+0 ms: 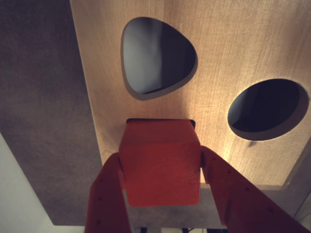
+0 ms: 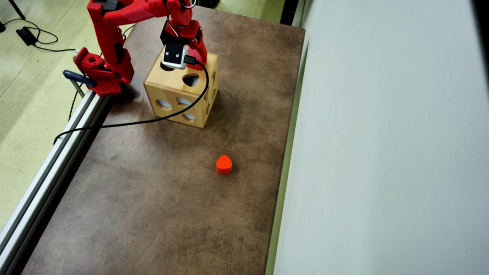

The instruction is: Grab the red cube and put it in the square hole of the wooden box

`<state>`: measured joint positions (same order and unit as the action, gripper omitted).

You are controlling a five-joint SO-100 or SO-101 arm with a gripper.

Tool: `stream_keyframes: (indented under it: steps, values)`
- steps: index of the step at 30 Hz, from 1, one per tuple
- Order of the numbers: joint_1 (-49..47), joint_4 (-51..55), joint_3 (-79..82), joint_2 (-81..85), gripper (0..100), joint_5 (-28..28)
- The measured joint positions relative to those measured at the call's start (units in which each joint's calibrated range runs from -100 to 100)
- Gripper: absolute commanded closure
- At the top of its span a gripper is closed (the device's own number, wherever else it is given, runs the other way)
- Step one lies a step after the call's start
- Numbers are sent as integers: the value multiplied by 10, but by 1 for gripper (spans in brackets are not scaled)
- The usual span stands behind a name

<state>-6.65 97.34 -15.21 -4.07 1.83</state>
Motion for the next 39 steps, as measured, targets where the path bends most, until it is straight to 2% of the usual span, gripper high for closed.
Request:
stream_keyframes:
  steps: [30,39]
  values:
    - [0,0,-2,-9,98,0]
    - [0,0,-2,-9,84,0]
